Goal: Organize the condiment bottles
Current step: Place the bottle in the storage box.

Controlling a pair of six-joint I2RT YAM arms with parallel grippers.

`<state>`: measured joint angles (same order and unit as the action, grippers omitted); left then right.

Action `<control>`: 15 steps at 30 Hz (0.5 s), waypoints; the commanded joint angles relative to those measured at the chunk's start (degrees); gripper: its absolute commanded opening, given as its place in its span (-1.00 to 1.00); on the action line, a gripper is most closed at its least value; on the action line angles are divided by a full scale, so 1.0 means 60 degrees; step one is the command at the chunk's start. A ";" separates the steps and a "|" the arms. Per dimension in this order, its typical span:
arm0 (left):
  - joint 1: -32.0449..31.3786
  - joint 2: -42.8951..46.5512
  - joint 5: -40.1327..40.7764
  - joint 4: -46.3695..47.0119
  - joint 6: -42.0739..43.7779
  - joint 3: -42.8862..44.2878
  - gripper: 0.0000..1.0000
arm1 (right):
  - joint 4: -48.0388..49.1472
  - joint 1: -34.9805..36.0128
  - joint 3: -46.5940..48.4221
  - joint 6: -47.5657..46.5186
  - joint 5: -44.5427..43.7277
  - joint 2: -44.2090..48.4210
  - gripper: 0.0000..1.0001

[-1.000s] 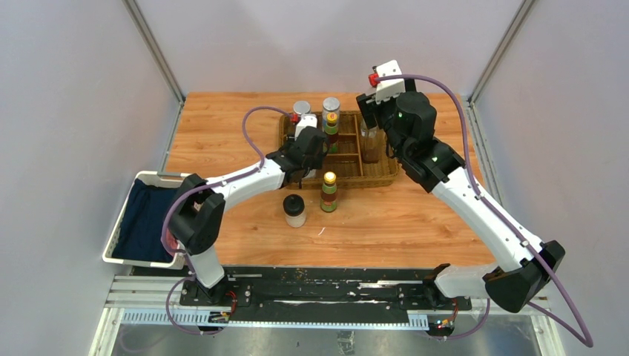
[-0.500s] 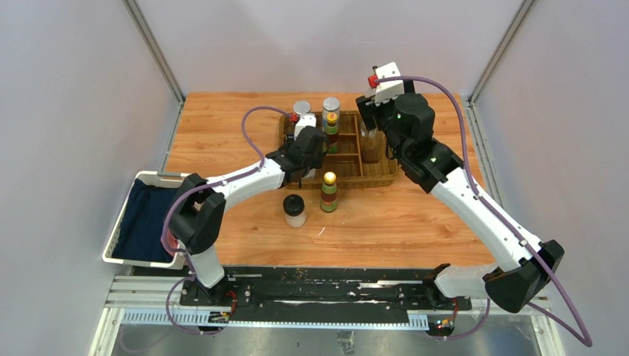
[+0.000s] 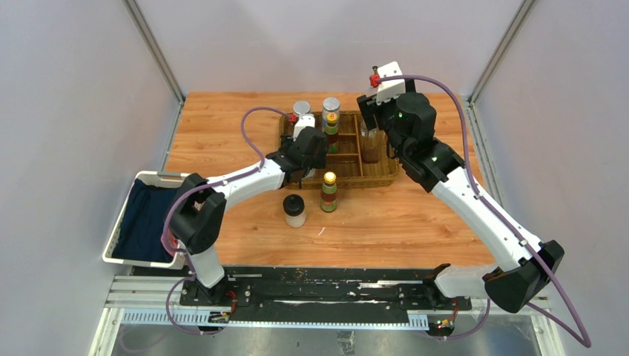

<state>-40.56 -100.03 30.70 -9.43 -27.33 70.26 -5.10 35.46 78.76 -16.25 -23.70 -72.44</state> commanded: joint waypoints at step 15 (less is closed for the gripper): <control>0.0065 0.1343 0.0968 0.0253 0.0492 0.0140 0.91 | 0.0218 -0.0156 0.0280 0.0184 0.0309 -0.0097 0.55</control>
<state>-40.56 -97.12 32.99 -9.10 -25.52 70.06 -5.10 35.33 78.87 -15.97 -22.39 -72.62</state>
